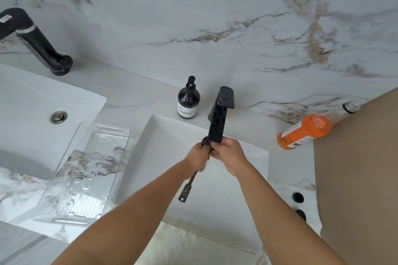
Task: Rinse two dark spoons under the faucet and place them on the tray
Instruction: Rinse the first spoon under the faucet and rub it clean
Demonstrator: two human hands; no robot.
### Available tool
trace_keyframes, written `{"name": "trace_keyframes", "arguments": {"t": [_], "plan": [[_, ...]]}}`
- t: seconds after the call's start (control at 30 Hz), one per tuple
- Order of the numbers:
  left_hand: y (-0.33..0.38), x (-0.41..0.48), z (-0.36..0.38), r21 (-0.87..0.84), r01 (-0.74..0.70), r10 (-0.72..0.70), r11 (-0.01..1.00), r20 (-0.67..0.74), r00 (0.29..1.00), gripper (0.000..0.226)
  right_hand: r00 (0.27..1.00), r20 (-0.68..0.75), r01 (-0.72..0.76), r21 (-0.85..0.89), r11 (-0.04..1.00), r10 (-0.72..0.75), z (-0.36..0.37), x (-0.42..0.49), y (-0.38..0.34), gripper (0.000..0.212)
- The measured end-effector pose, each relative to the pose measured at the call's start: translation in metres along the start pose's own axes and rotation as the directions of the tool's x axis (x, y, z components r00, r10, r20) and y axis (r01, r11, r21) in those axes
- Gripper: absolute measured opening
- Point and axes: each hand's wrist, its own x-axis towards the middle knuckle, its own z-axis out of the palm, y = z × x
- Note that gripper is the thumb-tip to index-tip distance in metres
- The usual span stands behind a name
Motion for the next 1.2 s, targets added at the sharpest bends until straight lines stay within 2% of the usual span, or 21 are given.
{"name": "trace_keyframes", "arguments": {"t": [0.03,0.1,0.2,0.23,0.33,0.4,0.47,0.57,0.63,0.7,0.73,0.8,0.87,0.9,0.97,1.03,1.13,1.2], "plan": [[0.002,0.000,0.000,-0.065,0.005,-0.003,0.998,0.026,1.000,0.023,0.999,-0.053,0.014,0.016,1.000,-0.013,-0.001,0.001,0.002,0.016],[0.002,0.001,0.001,-0.097,0.006,-0.007,0.995,-0.012,1.000,0.027,0.991,-0.130,0.018,-0.028,0.999,-0.021,-0.001,0.000,0.004,0.017],[-0.004,0.001,-0.002,-0.001,0.028,-0.028,1.000,-0.112,0.993,0.046,0.997,-0.082,-0.002,-0.094,0.996,-0.006,0.002,0.000,0.008,0.021],[-0.007,0.001,-0.005,0.007,0.052,-0.051,0.999,-0.089,0.995,0.048,0.998,-0.065,-0.009,-0.101,0.995,0.002,0.002,-0.001,0.009,0.021],[-0.011,0.000,-0.013,-0.108,0.152,-0.135,0.982,0.152,0.979,0.038,0.999,-0.048,-0.009,-0.086,0.996,0.005,0.000,-0.003,0.012,0.016],[-0.010,-0.002,-0.015,-0.174,0.204,-0.158,0.963,0.247,0.956,0.033,0.998,-0.057,-0.003,-0.042,0.999,0.001,0.000,-0.004,0.014,0.016],[-0.010,-0.003,-0.010,-0.178,0.185,-0.149,0.966,0.198,0.969,0.039,0.998,-0.059,0.000,-0.031,1.000,-0.002,0.003,-0.005,0.013,0.017],[-0.011,-0.004,-0.007,-0.034,0.098,-0.098,0.995,0.002,0.995,0.048,1.000,-0.007,-0.018,-0.047,0.999,0.018,0.006,-0.005,0.008,0.018],[-0.013,-0.005,-0.009,0.051,0.086,-0.086,0.995,0.006,0.996,0.047,0.996,0.087,-0.010,-0.179,0.984,0.026,0.007,-0.006,0.006,0.021],[-0.014,-0.006,-0.012,-0.005,0.102,-0.101,0.995,0.090,0.991,0.039,0.985,0.167,0.002,-0.241,0.970,0.039,0.008,-0.007,0.010,0.020],[-0.014,-0.007,-0.013,-0.083,0.123,-0.109,0.989,0.153,0.982,0.034,0.989,0.148,0.008,-0.239,0.971,0.028,0.008,-0.006,0.011,0.019],[-0.012,-0.009,-0.012,-0.290,0.165,-0.082,0.943,0.277,0.957,0.025,0.999,-0.028,0.014,-0.209,0.978,-0.020,0.006,0.000,0.015,0.015],[-0.009,-0.011,-0.009,-0.459,0.157,-0.001,0.874,0.321,0.947,0.016,0.969,-0.245,-0.017,-0.114,0.993,-0.011,0.002,0.007,0.016,0.011],[-0.009,-0.011,-0.008,-0.481,0.129,0.031,0.867,0.310,0.950,0.016,0.954,-0.301,-0.034,-0.079,0.996,0.009,0.000,0.010,0.017,0.010],[-0.011,-0.013,-0.007,-0.387,0.057,0.047,0.920,0.253,0.966,0.027,0.966,-0.254,-0.073,-0.075,0.995,0.052,-0.001,0.010,0.018,0.009],[-0.012,-0.014,-0.010,-0.162,0.005,0.029,0.987,0.205,0.978,0.041,0.979,-0.178,-0.108,-0.050,0.993,0.098,-0.001,0.007,0.018,0.009],[-0.014,-0.015,-0.013,0.134,-0.026,0.010,0.991,0.115,0.993,0.045,0.975,-0.195,-0.109,0.003,0.994,0.108,-0.005,0.007,0.015,0.016],[-0.016,-0.015,-0.012,0.166,-0.016,0.007,0.986,0.057,0.998,0.046,0.985,-0.125,-0.127,-0.048,0.991,0.120,-0.001,0.005,0.013,0.025]]}}
